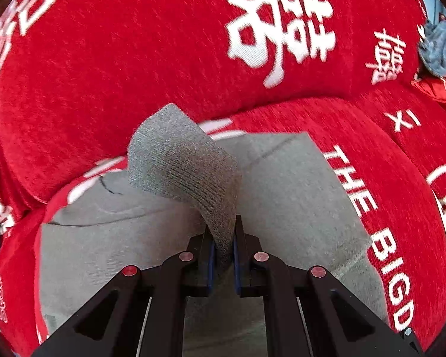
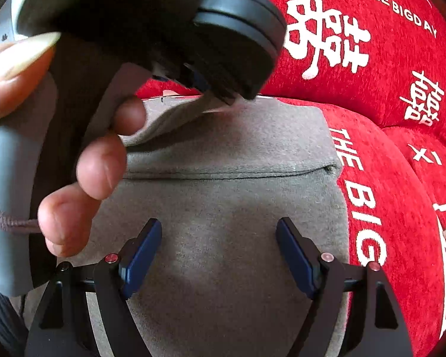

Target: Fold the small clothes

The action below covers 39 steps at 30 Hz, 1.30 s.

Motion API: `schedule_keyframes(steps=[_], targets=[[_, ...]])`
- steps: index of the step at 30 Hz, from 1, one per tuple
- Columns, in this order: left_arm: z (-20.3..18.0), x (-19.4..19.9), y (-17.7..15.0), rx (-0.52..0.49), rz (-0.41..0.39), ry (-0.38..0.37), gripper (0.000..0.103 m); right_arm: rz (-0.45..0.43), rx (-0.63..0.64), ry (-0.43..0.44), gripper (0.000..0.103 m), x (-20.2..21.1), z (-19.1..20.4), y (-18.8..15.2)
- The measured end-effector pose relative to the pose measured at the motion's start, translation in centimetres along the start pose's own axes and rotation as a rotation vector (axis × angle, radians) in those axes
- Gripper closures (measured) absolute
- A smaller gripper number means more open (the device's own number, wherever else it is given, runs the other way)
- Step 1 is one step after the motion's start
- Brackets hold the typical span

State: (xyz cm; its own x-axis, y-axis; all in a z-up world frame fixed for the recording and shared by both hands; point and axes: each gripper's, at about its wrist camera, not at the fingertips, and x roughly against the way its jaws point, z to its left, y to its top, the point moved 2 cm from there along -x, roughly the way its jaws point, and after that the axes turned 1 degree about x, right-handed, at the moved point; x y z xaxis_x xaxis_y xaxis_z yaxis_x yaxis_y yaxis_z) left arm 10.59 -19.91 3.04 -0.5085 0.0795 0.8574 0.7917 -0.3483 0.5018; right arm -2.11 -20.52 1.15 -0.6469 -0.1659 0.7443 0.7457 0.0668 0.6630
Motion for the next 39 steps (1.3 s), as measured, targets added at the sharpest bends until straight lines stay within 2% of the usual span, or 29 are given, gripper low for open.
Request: schedule_keyframes(steps=[6, 8, 9, 10, 11, 12, 13, 17, 21, 24, 26, 28, 30, 34, 39], targets=[[-1.0, -2.2, -0.2, -0.043, 0.098, -0.053, 0.092, -0.004, 0.000, 0.002, 0.021, -0.1, -0.1, -0.2], [-1.2, -2.7, -0.3, -0.052, 0.116, -0.064, 0.087, -0.006, 0.000, 0.001, 0.021, -0.1, -0.1, -0.2], [-1.2, -2.7, -0.4, -0.053, 0.117, -0.078, 0.068, -0.007, 0.004, -0.003, 0.021, -0.2, 0.0, -0.3], [-1.2, -2.6, -0.5, -0.048, 0.115, -0.106, 0.035, -0.008, 0.007, -0.005, 0.021, -0.1, 0.0, -0.3], [-1.1, -2.4, -0.5, -0.044, 0.108, -0.118, 0.017, -0.009, 0.007, -0.005, 0.021, -0.1, 0.0, -0.3], [-1.1, -2.1, -0.5, -0.042, 0.090, -0.119, 0.006, -0.009, 0.007, -0.004, 0.021, -0.2, 0.0, -0.3], [-1.0, -1.6, -0.5, -0.046, 0.062, -0.123, 0.006, -0.009, 0.007, -0.004, 0.021, -0.2, 0.0, -0.3], [-0.5, -0.1, -0.3, -0.045, 0.037, -0.183, 0.006, -0.015, -0.001, 0.013, 0.020, -0.2, -0.2, -0.3], [2.2, 2.4, -0.3, -0.013, -0.025, -0.227, 0.006, -0.017, -0.012, 0.030, 0.020, 0.0, -0.4, -0.4], [5.9, 3.5, -1.5, 0.056, -0.058, -0.204, 0.006, -0.028, -0.059, 0.079, 0.020, 0.8, -1.4, -0.2], [8.7, 3.4, -2.6, 0.114, -0.066, -0.149, 0.006, -0.070, -0.110, 0.088, 0.019, 1.8, -2.5, 0.3], [11.1, 2.6, -3.9, 0.180, -0.049, -0.099, 0.006, -0.129, -0.117, 0.061, 0.019, 2.9, -3.1, 2.1], [13.0, 1.6, -5.3, 0.247, -0.030, -0.042, 0.006, -0.140, -0.112, 0.058, 0.019, 2.7, -3.1, 4.4], [15.2, 0.7, -7.5, 0.340, -0.019, -0.002, 0.006, -0.051, -0.059, 0.109, 0.019, -1.0, -0.3, 9.5], [17.3, -0.2, -9.4, 0.397, 0.002, 0.008, 0.006, 0.076, 0.016, 0.052, 0.019, -6.5, 1.7, 11.2]])
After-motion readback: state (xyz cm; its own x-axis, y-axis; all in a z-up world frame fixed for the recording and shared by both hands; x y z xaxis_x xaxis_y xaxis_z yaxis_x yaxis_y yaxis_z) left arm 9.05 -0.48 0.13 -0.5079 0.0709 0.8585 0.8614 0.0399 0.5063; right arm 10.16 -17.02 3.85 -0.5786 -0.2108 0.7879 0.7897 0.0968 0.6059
